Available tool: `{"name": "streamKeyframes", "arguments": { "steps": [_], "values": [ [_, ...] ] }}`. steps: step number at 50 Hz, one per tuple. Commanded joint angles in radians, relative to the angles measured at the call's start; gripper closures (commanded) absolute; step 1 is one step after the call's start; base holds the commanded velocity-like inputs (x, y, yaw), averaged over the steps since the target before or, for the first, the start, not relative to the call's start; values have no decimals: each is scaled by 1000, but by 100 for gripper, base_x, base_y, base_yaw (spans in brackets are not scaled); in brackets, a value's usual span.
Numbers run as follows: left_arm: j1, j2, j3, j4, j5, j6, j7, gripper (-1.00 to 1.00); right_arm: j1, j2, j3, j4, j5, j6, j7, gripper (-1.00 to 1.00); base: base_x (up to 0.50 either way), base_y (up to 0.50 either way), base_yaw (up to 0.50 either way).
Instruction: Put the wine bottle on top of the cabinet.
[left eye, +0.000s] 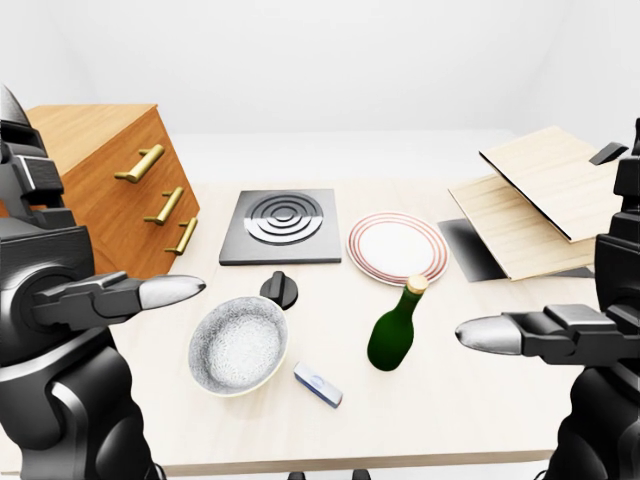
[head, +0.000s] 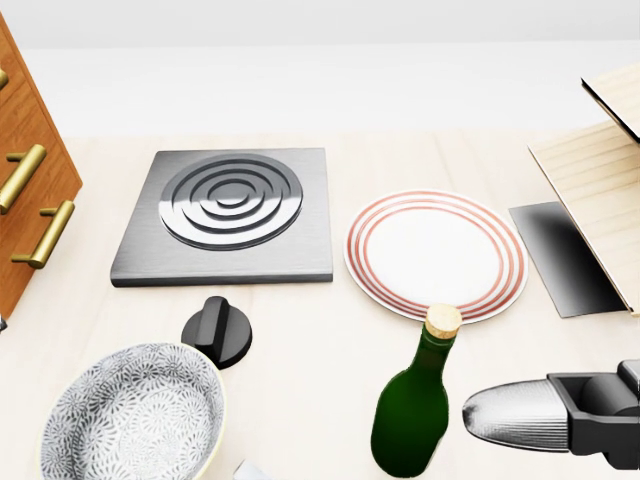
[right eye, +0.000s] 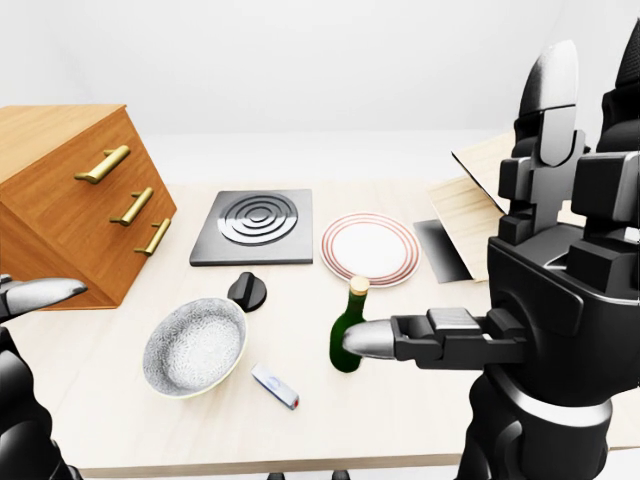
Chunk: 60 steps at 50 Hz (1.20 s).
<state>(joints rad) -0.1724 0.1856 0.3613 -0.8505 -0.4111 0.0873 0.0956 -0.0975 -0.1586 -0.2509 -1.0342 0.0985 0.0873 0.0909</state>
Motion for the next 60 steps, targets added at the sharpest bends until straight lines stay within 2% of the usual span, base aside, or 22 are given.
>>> {"name": "streamKeyframes", "arguments": {
  "steps": [1, 2, 4, 10, 20, 25, 30, 37, 44, 45, 53, 57, 60],
  "values": [
    [-1, 7, 6, -3, -12, 0, 10, -100, 1, -10, -19, -13, 26, 0, -16, -100, 0, 0, 0],
    [0, 6, 3, -2, -8, 0, 11, -100, 2, -13, -17, -13, 25, 0, -16, -100, 0, 0, 0],
    [0, 5, -1, -2, -5, 0, 12, -100, 17, -44, 32, -13, -75, 0, -5, -100, 0, 0, 0],
    [-3, 3, -6, 11, 1, 0, 11, -100, 11, 4, 43, -13, -184, 0, 72, -100, 0, 45, 0],
    [18, -8, -16, 24, 21, 0, -5, -100, 21, 55, 39, -13, -231, 0, 124, -100, 0, 50, 0],
    [17, -11, -15, 26, 22, 0, -6, -100, 6, 74, 24, -12, -189, 0, 108, -100, 0, 9, 0],
    [22, -17, -21, 34, 32, 0, -15, -100, 21, 57, 24, -13, -168, 0, 110, -100, 0, 0, 0],
    [20, -18, -24, 37, 34, 0, -16, -100, 31, 39, 7, -13, -131, 0, 98, -100, 45, 12, 0],
    [25, -22, -29, 38, 44, 0, -21, -100, 40, 55, 11, -2, -135, 0, 103, -100, 50, 15, 0],
    [24, -22, -28, 37, 43, 0, -21, -100, 36, 70, 1, 2, -120, 0, 104, -100, 0, 0, 0],
    [28, -25, -32, 50, 48, 0, -24, -100, 46, 55, -37, -13, -38, 0, 81, -100, 0, 0, 0],
    [26, -23, -28, 56, 48, 0, -26, -100, 115, -2, -76, -13, 89, 0, 14, -100, 0, 0, 0],
    [28, -21, -22, 65, 48, 0, -30, -100, 202, -97, -117, -13, 250, 0, -91, -100, 0, 0, 0]
  ]
}}
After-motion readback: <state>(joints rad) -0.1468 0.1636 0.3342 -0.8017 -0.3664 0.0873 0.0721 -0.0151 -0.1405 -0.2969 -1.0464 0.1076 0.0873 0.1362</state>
